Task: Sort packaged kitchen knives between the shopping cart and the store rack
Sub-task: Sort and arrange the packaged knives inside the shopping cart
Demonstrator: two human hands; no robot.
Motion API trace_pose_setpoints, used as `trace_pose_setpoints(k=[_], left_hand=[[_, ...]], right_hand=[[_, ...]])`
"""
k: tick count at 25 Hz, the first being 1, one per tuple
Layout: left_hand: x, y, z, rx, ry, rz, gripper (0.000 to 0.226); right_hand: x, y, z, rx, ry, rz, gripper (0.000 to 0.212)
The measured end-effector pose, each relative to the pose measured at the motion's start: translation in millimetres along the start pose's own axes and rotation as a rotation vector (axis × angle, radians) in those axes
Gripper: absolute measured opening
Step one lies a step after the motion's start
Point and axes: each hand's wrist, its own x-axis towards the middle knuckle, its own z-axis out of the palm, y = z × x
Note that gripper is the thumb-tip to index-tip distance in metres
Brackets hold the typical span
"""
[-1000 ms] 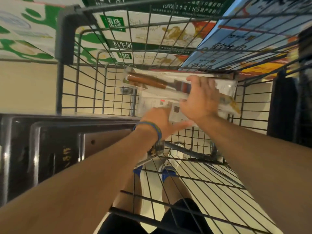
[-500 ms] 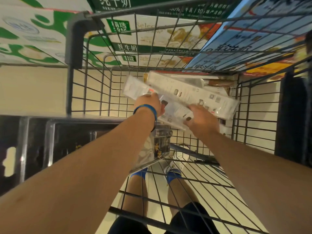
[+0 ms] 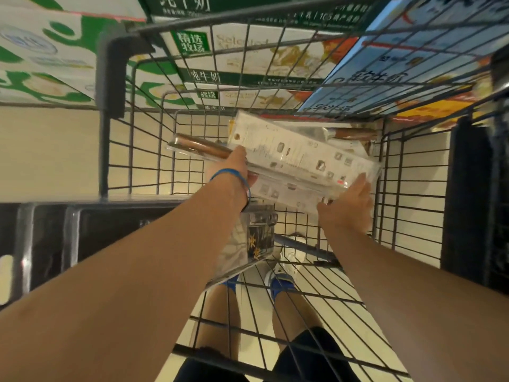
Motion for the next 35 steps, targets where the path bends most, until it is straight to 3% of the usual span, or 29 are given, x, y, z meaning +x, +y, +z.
trace_pose_setpoints(k=[1, 3, 5, 8, 10, 12, 14, 16, 19, 23, 27, 30, 32, 35], left_hand=[[4.6, -0.6, -0.7, 0.01, 0.023, 0.024, 0.011], [10.8, -0.7, -6.1, 0.073, 0.084, 0.075, 0.03], [11.1, 2.3, -10.7, 0.081, 0.11, 0.113, 0.043], [3.4, 5.7, -13.8, -0.006, 0.065, 0.099, 0.053], [-0.4, 7.7, -13.9, -0.053, 0.058, 0.106, 0.049], [-5.0, 11.6, -14.8, -0.097, 0.048, 0.116, 0.044], [-10.2, 17.0, -18.2, -0.124, 0.016, 0.15, 0.061], [-15.0, 23.0, -24.9, -0.124, -0.023, 0.193, 0.079], [-27.0, 30.3, -34.1, -0.171, -0.102, 0.246, 0.065], [-32.9, 32.5, -37.7, -0.215, -0.156, 0.236, 0.031], [-29.8, 30.8, -35.9, -0.189, -0.078, 0.209, 0.048], [-36.1, 27.3, -35.2, -0.15, -0.124, 0.203, 0.035], [-44.0, 23.3, -33.1, -0.084, -0.218, 0.199, 0.04], [-42.8, 18.9, -34.6, -0.172, -0.272, 0.161, 0.069]], right_hand=[[6.9, 6.4, 5.0, 0.021, -0.043, -0.005, 0.097], [12.8, 15.5, 13.9, 0.045, -0.148, -0.171, 0.087], [11.7, 20.7, 20.4, -0.033, -0.257, -0.269, 0.102], [6.5, 27.5, 24.9, -0.381, -0.304, -0.279, 0.127], [6.2, 23.0, 22.9, -0.474, -0.272, -0.31, 0.108], [6.9, 16.7, 19.5, -0.501, -0.175, -0.385, 0.07], [8.6, 13.2, 10.0, -0.474, -0.076, -0.39, 0.045], [7.7, 8.9, -3.9, -0.353, -0.046, -0.267, 0.031], [-1.6, 4.2, -20.7, -0.254, 0.024, -0.133, 0.02], [-28.9, 20.4, -29.7, -0.173, 0.164, -0.04, 0.014], [-31.8, 28.9, -45.0, 0.038, 0.056, 0.037, 0.014], [-29.3, 10.1, -59.8, 0.242, -0.039, 0.047, 0.025], [-19.2, -13.3, -68.1, 0.213, -0.084, -0.013, 0.029], [5.3, -62.2, -68.5, 0.016, -0.167, -0.177, 0.034]])
